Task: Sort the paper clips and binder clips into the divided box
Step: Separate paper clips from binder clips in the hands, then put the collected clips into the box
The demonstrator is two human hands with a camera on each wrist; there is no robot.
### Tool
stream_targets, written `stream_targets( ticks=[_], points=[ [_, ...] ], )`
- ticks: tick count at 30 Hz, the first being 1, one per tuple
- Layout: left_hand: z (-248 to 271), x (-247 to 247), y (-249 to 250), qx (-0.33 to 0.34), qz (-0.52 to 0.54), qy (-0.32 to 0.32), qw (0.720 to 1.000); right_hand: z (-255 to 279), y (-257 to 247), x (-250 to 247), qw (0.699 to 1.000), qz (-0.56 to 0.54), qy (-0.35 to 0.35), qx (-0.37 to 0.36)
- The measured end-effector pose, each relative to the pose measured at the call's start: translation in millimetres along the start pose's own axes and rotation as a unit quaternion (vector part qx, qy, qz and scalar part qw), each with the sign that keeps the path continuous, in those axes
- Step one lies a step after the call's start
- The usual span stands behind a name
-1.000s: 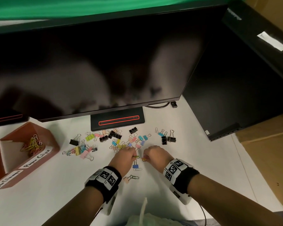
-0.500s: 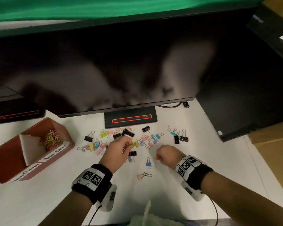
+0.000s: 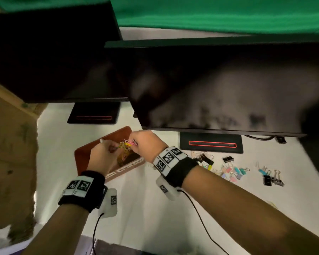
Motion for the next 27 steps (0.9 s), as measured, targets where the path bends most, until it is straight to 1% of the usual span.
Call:
stream_targets(
  ticks=[2,4,6,8,10,12,14,16,18,21,23,25,27],
  points=[
    [-7.4,0.8,-7.3,-0.020,0.010,-0.041,0.999,-21.4,-11.5,22.1,1.000,-0.009,-0.008,0.027],
    [-10.6,3.7,-12.5,-0.009,-0.003,-0.075,0.997,-29.1,-13.5,37.8,0.998,-0.040,-0.017,0.054],
    [-11.0,2.7,-13.0,0.022,-0.016,-0.072,0.997,-25.0,-9.1,43.3,0.996,-0.063,-0.011,0.059],
    [-6.1,3.6,-5.4,0.060,0.016,-0.057,0.996,-9.6,-0.4,35.4,0.994,-0.101,0.015,0.041],
    [5.8,9.3,11.3,0.112,0.063,-0.053,0.990,17.4,17.0,19.8,0.989,-0.137,0.041,0.027],
    [22.3,22.0,33.4,0.161,0.102,-0.076,0.979,54.9,46.8,-0.6,0.988,-0.135,0.069,0.040],
    [40.6,42.5,58.7,0.208,0.119,-0.119,0.963,98.9,86.0,-24.0,0.986,-0.100,0.112,0.069],
    [59.2,70.2,83.4,0.251,0.118,-0.169,0.946,144.7,133.0,-45.8,0.981,-0.047,0.139,0.129],
    [76.7,99.0,109.8,0.281,0.116,-0.214,0.928,188.9,181.8,-66.1,0.965,0.008,0.153,0.211],
    [99.3,139.7,153.0,0.308,0.103,-0.264,0.908,241.7,241.2,-95.0,0.932,0.067,0.193,0.300],
    [111.6,164.8,184.6,0.320,0.100,-0.283,0.899,262.5,269.1,-110.3,0.916,0.071,0.201,0.340],
    [120.8,190.3,214.8,0.328,0.093,-0.288,0.895,273.2,292.2,-119.8,0.913,0.063,0.188,0.355],
    [125.9,216.2,239.2,0.312,0.085,-0.304,0.896,276.2,311.1,-125.7,0.919,0.058,0.176,0.349]
  ],
)
Point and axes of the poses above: each hand's wrist, its own z-axis away from the middle knuckle, its own x-axis out of the palm, y = z × x, the point moved 3 cm from there along -z, towards the middle knuckle, and after that the axes turned 9 degrees about y, right-handed, at the moved point
